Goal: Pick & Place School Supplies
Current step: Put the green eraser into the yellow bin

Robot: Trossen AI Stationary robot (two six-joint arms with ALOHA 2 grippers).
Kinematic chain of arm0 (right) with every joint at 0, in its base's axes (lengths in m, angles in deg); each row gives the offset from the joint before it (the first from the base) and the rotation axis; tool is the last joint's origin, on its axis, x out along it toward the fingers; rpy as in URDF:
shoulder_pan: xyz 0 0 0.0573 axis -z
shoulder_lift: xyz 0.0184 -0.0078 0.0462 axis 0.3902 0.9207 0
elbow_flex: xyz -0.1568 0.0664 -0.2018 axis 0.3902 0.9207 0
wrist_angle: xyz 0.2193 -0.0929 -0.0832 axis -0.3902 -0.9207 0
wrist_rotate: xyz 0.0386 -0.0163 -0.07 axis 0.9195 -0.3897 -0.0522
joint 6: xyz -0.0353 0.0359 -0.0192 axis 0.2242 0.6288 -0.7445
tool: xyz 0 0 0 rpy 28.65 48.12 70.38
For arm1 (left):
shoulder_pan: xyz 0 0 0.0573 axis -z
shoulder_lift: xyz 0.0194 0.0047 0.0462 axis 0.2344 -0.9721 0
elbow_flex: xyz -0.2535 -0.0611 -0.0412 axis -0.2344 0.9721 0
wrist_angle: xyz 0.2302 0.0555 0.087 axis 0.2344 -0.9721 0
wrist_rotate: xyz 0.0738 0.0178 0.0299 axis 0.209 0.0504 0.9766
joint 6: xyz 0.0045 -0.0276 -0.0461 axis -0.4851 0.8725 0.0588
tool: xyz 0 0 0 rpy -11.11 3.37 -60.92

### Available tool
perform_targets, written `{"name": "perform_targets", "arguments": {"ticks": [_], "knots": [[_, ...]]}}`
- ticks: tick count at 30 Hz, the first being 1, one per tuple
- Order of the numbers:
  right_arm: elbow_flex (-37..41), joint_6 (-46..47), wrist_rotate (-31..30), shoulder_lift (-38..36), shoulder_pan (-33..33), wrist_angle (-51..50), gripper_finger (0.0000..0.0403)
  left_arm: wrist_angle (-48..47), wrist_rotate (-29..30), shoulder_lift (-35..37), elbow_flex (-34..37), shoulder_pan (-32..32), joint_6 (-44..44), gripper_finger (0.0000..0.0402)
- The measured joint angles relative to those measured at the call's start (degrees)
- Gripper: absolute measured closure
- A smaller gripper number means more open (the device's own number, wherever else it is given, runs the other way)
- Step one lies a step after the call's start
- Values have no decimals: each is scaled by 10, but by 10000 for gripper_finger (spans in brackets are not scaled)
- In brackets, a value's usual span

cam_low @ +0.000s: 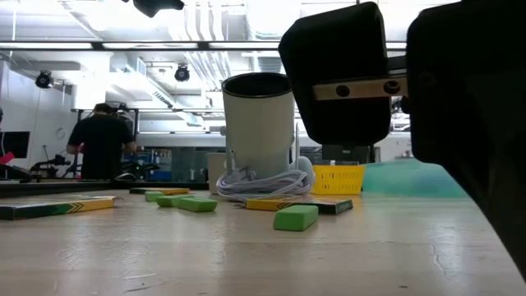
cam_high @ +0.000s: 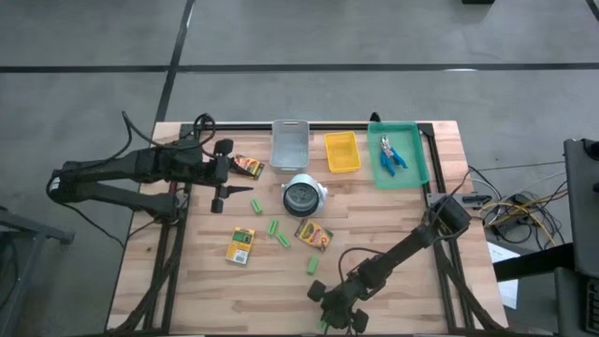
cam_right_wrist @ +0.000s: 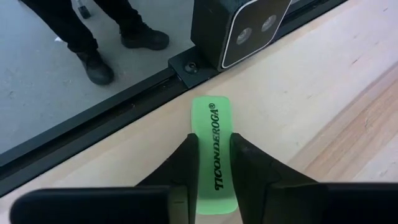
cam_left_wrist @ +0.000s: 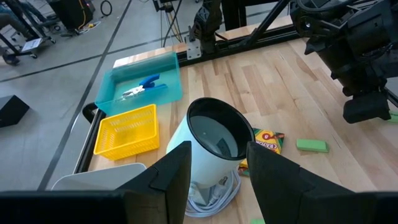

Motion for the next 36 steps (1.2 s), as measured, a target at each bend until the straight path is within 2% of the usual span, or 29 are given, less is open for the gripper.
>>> {"name": "perform_targets", "arguments": {"ticks": [7,17,27,36], "knots": [[1,1,-6,-9,0,-4,336,0,0,0,0,0,0,241],[3,2,-101,-86,7,-90,335,1,0,0,1,0,0,241],[2,154,-111,-205,39,-177,335,0,0,0,20,0,0,241],[2,193,-202,-309,58,-290,335,0,0,-1,27,0,0,241]]}}
